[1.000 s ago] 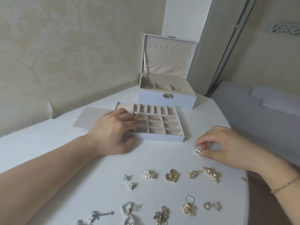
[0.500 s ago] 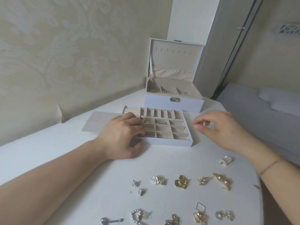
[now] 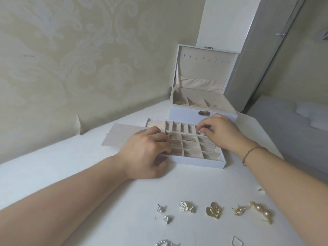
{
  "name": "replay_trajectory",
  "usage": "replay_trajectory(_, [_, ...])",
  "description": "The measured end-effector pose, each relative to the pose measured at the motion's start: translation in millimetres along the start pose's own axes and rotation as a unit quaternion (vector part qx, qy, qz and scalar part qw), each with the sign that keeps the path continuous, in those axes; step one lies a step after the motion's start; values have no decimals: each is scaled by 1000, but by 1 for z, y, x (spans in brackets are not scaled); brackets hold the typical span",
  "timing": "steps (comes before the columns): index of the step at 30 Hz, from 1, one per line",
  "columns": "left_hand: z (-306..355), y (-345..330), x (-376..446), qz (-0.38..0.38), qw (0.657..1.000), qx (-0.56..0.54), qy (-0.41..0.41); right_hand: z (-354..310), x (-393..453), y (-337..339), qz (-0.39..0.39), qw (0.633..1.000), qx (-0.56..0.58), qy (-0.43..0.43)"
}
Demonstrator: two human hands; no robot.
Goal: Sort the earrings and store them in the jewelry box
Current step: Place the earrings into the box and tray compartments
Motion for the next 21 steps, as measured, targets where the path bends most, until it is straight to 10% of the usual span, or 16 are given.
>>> replay_trajectory(14, [0, -1, 1, -3, 1000, 1, 2, 7, -7, -4, -45, 998, -30, 15])
replay_trajectory(21, [-1, -1, 1, 0, 1000, -2, -2, 5, -18, 44, 80, 995, 55, 12])
Point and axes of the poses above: each hand's wrist, its own x-axis towards the middle knuckle, its own y-axis out of the back of the hand, z = x × y, the point moved 7 cm from there along x, towards the middle knuckle, and after that the axes turned 11 degrees about y, right-handed, at the moved point
